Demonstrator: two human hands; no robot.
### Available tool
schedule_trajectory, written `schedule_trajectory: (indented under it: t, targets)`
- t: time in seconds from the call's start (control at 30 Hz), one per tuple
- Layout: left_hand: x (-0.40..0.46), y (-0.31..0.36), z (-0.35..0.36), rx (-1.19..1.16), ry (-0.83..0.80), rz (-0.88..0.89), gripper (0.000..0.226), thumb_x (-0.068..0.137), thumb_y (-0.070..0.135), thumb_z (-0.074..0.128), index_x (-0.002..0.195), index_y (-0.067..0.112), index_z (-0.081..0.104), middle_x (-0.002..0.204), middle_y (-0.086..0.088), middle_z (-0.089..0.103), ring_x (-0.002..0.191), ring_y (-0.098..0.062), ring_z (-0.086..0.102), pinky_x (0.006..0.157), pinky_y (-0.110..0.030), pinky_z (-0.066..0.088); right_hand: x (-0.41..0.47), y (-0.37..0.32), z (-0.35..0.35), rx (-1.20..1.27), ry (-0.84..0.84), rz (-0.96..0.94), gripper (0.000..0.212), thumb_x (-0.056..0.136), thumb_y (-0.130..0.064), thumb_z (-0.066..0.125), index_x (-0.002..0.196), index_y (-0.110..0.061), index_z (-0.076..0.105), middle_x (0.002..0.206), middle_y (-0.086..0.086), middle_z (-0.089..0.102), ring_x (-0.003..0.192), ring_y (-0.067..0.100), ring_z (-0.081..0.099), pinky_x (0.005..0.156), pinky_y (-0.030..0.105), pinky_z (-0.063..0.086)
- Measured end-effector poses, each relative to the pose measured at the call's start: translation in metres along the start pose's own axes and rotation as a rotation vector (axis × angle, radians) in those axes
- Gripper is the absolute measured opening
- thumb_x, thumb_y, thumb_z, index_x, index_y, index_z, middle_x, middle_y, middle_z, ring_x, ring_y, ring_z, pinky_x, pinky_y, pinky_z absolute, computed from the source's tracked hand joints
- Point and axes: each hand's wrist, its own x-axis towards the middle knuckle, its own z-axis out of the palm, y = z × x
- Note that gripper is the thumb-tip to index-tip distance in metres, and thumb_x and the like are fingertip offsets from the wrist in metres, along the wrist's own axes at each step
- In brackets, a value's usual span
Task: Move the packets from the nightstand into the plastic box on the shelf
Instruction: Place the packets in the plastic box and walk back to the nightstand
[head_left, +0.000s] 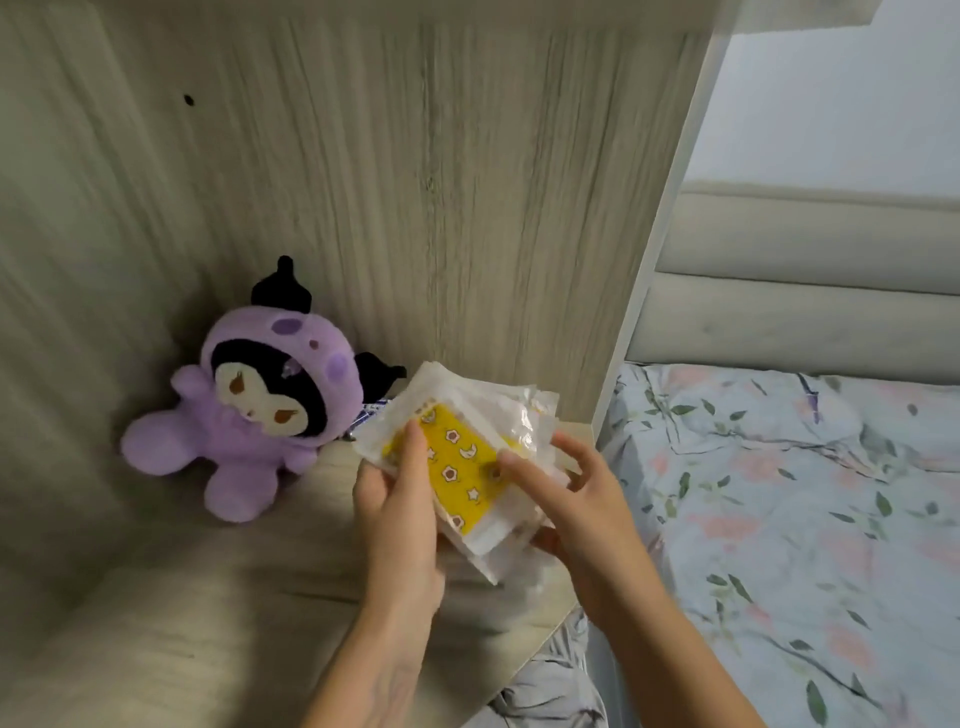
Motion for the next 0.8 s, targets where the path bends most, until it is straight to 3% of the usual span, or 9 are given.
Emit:
schedule_trajectory:
  t: [0.1, 0.23, 0.4, 0.47, 0.57, 0.67, 0.8]
  targets:
    - [-0.005, -0.007, 0.012, 0.008, -0.068, 0.071, 0.047, 0.079, 0.046, 0.066, 0.12, 0.024, 0.062, 0.114, 0.0, 0.073, 0.106, -0.021, 0.07, 0.09, -0.045, 0.054, 0.006, 0.007, 0.002, 0.136, -0.004, -0.03, 0.071, 0.066, -0.025, 0.088, 0.127, -0.022, 0.052, 0.107, 0.001, 0.074, 0.096, 0.022, 0.073, 0.075, 0.036, 0.058]
    - [0.0, -0.012, 0.011, 0.115, -0.207, 0.109, 0.048, 0.074, 0.033, 0.08, 0.118, 0.022, 0.065, 0.113, -0.005, 0.073, 0.104, -0.022, 0.07, 0.082, -0.041, 0.058, 0.023, 0.001, -0.014, 0.195, -0.054, -0.072, 0.05, 0.084, -0.01, 0.07, 0.129, -0.006, 0.05, 0.118, 0.016, 0.068, 0.108, 0.032, 0.067, 0.092, 0.047, 0.055]
    - [0.023, 0.006, -0.002, 0.311, -0.212, 0.248, 0.048, 0.073, 0.037, 0.079, 0.113, 0.051, 0.057, 0.122, 0.01, 0.067, 0.108, -0.013, 0.067, 0.084, -0.031, 0.058, 0.047, -0.015, -0.022, -0.031, -0.146, -0.207, 0.052, 0.082, -0.003, 0.071, 0.128, -0.006, 0.047, 0.111, 0.009, 0.069, 0.099, 0.021, 0.07, 0.074, 0.025, 0.058]
    - [0.036, 0.013, -0.008, 0.506, -0.266, 0.303, 0.041, 0.079, 0.036, 0.074, 0.117, 0.043, 0.059, 0.12, 0.011, 0.068, 0.111, -0.011, 0.065, 0.088, -0.028, 0.056, 0.057, -0.021, -0.018, -0.097, -0.185, -0.273, 0.051, 0.084, 0.003, 0.068, 0.128, -0.003, 0.044, 0.11, 0.009, 0.068, 0.092, 0.015, 0.072, 0.073, 0.025, 0.059]
    - [0.05, 0.023, -0.015, 0.746, -0.282, 0.354, 0.048, 0.083, 0.032, 0.072, 0.126, 0.018, 0.057, 0.127, 0.003, 0.064, 0.117, -0.014, 0.06, 0.099, -0.035, 0.05, 0.068, -0.026, -0.016, -0.15, -0.22, -0.379, 0.052, 0.082, 0.009, 0.068, 0.126, -0.001, 0.043, 0.111, 0.012, 0.064, 0.09, 0.012, 0.071, 0.074, 0.027, 0.059]
    - [0.054, 0.02, -0.025, 0.832, -0.303, 0.342, 0.023, 0.085, 0.025, 0.072, 0.103, 0.03, 0.06, 0.103, 0.014, 0.072, 0.098, -0.004, 0.068, 0.084, -0.025, 0.056, 0.07, -0.017, -0.019, -0.209, -0.236, -0.405, 0.052, 0.079, 0.005, 0.072, 0.122, -0.008, 0.046, 0.107, 0.005, 0.065, 0.092, 0.014, 0.071, 0.076, 0.03, 0.06]
    - [0.049, 0.002, -0.04, 0.869, -0.32, 0.311, 0.027, 0.088, 0.016, 0.069, 0.09, 0.039, 0.056, 0.09, 0.026, 0.07, 0.082, 0.001, 0.07, 0.073, -0.02, 0.055, 0.065, 0.011, -0.028, -0.312, -0.259, -0.409, 0.044, 0.084, -0.001, 0.07, 0.118, -0.014, 0.046, 0.113, 0.009, 0.059, 0.105, 0.029, 0.065, 0.087, 0.049, 0.056]
